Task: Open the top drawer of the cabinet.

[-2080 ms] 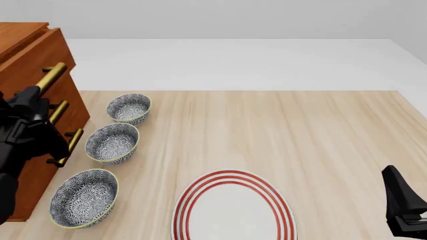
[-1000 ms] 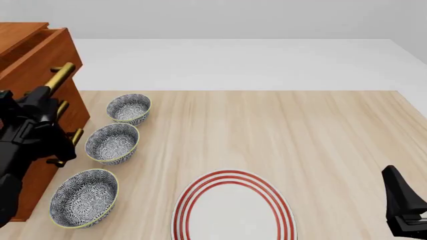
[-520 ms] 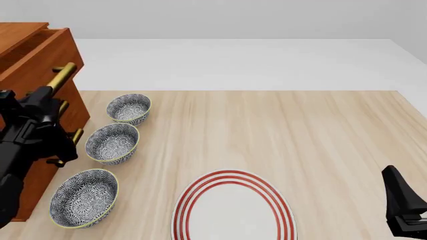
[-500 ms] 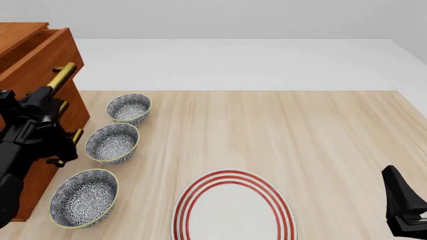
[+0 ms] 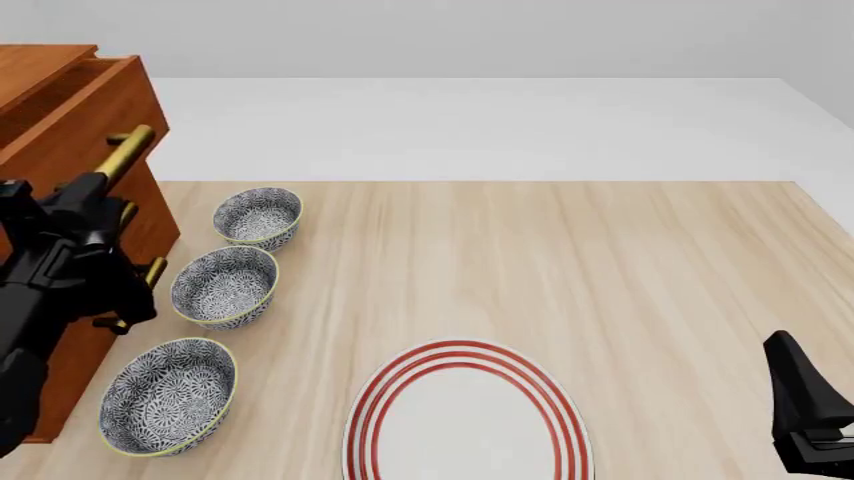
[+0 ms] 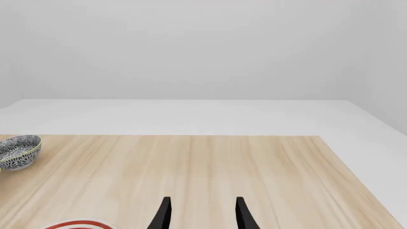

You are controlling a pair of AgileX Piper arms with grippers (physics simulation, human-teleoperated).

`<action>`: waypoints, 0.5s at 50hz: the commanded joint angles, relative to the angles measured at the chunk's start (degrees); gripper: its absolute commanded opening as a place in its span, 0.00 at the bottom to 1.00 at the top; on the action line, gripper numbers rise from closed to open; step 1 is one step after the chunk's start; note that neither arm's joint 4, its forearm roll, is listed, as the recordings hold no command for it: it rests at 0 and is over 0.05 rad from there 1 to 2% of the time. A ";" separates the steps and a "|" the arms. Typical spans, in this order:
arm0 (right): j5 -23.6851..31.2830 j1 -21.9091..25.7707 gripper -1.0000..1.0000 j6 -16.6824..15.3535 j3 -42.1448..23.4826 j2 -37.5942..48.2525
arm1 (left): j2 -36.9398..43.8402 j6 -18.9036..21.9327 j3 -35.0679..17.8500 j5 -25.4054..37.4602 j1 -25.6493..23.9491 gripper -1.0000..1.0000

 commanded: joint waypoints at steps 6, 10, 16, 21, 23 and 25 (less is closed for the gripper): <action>0.00 0.00 1.00 -0.01 0.00 0.00 | 0.05 0.52 -1.38 -0.28 -0.43 0.00; 0.00 0.00 1.00 0.01 0.00 0.00 | 0.20 0.59 -1.29 -0.36 -0.40 0.00; 0.01 0.01 1.00 -0.01 0.00 0.00 | 0.45 0.93 -1.33 -0.67 -0.66 0.00; 0.01 -0.01 1.00 -0.01 0.00 0.00 | 0.43 0.73 -1.30 -0.24 -0.89 0.00; 0.00 -0.01 1.00 -0.01 0.00 0.00 | 0.64 1.28 -1.38 -0.72 -0.74 0.00; -0.01 -0.01 1.00 0.01 0.00 0.00 | 0.04 1.38 -1.40 -0.47 -0.78 1.00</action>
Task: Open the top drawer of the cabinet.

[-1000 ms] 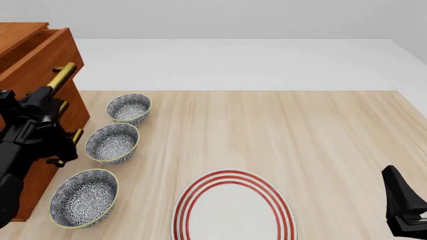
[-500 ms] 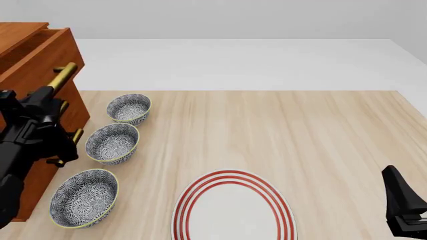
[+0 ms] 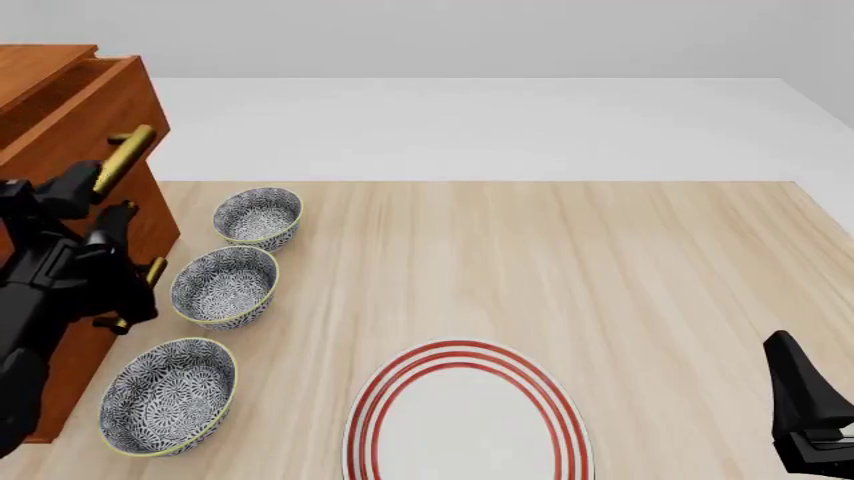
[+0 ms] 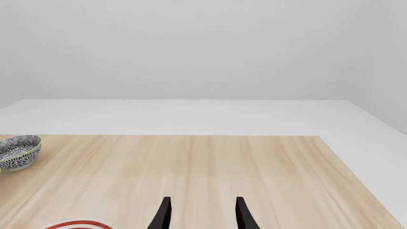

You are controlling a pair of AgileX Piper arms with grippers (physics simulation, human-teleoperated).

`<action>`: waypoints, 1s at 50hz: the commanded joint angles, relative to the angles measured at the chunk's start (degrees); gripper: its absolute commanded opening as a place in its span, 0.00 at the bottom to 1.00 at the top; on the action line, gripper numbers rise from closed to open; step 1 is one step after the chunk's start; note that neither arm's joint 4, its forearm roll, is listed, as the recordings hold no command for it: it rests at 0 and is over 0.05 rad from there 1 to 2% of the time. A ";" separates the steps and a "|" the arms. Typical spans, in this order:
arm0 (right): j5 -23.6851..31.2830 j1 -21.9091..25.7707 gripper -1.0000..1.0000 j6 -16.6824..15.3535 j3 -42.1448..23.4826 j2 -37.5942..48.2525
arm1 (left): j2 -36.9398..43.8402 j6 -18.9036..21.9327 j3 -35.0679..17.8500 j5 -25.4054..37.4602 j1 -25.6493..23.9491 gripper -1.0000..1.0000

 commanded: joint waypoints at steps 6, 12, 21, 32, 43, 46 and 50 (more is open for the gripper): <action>0.00 0.00 1.00 0.00 0.00 0.00 | -1.39 1.69 -0.04 0.60 -0.34 1.00; 0.00 0.00 1.00 0.01 0.00 0.00 | -5.38 1.42 0.34 4.54 0.28 1.00; 0.00 0.00 1.00 0.00 0.00 0.00 | -10.79 1.86 1.61 9.26 0.88 1.00; 0.00 0.00 1.00 0.00 0.00 0.00 | -17.42 1.97 2.34 15.45 0.88 1.00; 0.01 0.01 1.00 0.00 0.00 0.00 | -22.18 1.31 3.08 20.20 0.50 1.00; -0.02 0.00 1.00 0.01 0.00 0.00 | -22.76 1.34 3.19 20.64 0.66 1.00; 0.00 0.00 1.00 0.00 0.00 0.00 | -25.41 -0.36 2.61 24.52 -0.04 1.00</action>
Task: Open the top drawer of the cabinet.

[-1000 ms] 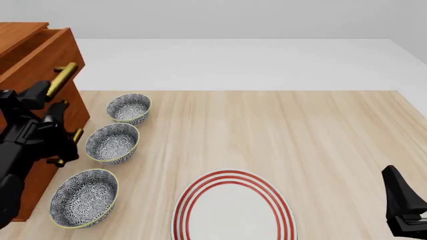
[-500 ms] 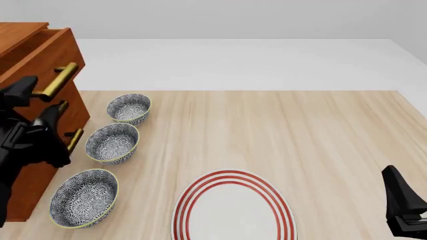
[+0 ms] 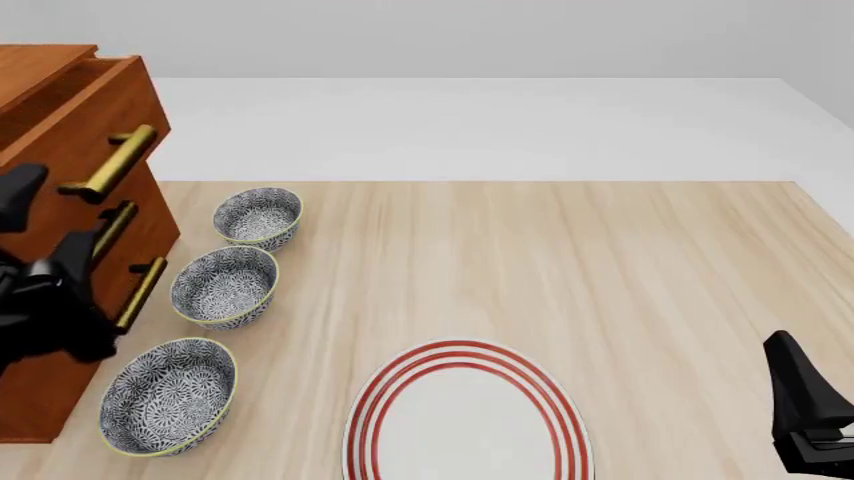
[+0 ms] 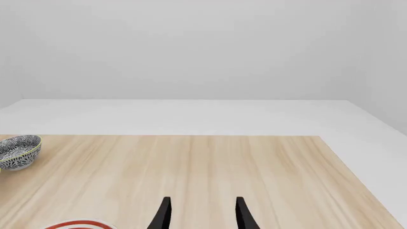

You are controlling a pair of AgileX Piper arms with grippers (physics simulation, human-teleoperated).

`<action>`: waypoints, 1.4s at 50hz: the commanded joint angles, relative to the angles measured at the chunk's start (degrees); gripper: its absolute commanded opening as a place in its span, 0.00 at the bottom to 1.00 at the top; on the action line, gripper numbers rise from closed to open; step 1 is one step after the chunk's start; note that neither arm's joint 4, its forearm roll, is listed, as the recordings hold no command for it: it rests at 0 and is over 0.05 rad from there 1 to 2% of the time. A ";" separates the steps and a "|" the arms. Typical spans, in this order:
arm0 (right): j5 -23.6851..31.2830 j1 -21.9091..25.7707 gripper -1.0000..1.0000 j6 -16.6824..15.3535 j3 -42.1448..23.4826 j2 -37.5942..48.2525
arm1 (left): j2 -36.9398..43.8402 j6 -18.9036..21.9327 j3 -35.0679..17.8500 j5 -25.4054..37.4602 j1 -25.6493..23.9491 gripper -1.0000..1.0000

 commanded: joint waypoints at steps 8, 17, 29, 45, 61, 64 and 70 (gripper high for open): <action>0.01 0.01 1.00 0.00 0.00 0.00 | -10.71 -3.84 -1.63 12.42 -3.35 1.00; -0.01 0.01 1.00 -0.01 0.00 0.00 | -14.19 -6.60 -3.57 17.55 -5.76 1.00; 0.00 0.00 1.00 -0.01 0.00 0.00 | -18.68 -7.54 -6.12 23.92 -7.18 1.00; 0.00 -0.01 1.00 0.00 0.00 0.00 | -21.08 -16.29 -14.64 31.91 -6.97 1.00; -0.01 0.00 1.00 0.00 0.00 0.00 | -16.86 -42.11 -31.85 36.53 -4.52 1.00; 0.01 0.00 1.00 0.00 0.00 0.00 | -18.29 -43.71 -33.13 38.01 -5.64 1.00; 0.00 0.00 1.00 0.00 0.00 0.00 | -16.05 -43.54 -33.90 42.97 -4.23 1.00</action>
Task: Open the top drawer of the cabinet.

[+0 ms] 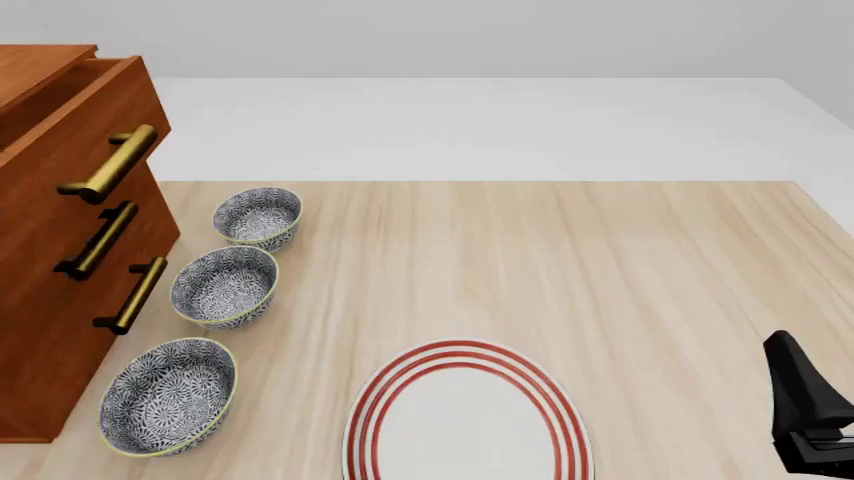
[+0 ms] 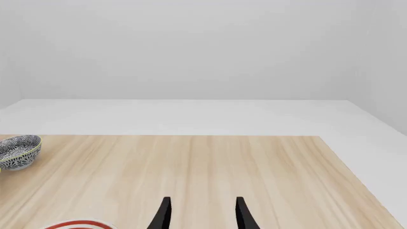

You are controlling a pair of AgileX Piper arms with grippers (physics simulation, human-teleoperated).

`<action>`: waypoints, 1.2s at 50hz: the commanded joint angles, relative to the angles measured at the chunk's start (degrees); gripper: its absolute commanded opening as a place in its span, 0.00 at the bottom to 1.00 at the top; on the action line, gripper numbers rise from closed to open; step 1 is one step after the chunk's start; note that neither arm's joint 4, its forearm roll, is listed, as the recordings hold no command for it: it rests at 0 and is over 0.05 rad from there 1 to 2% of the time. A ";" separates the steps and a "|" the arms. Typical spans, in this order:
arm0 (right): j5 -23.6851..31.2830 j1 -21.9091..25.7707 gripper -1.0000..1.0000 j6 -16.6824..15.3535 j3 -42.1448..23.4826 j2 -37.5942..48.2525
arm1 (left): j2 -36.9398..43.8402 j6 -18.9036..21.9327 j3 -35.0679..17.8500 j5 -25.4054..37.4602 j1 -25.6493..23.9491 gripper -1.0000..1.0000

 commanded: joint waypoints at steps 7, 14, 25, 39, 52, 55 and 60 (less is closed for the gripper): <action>0.01 0.00 1.00 0.00 0.00 0.00 | 2.83 -12.79 -11.02 12.40 3.16 1.00; 0.01 0.00 1.00 -0.01 0.00 0.00 | 7.07 -27.10 -23.80 22.94 5.03 1.00; 0.00 0.00 1.00 0.01 0.00 0.00 | 11.88 -37.47 -32.05 32.02 6.97 1.00; 0.01 0.01 1.00 0.00 0.00 0.00 | 14.56 -46.25 -32.70 36.76 5.92 1.00; -0.02 0.00 1.00 0.00 0.00 0.00 | 16.45 -51.32 -34.45 38.89 4.25 1.00; 0.00 0.00 1.00 -0.01 0.00 0.00 | 17.01 -52.44 -35.25 39.53 4.74 1.00; 0.00 -0.01 1.00 0.00 0.00 0.00 | 17.24 -53.06 -35.16 39.75 5.04 1.00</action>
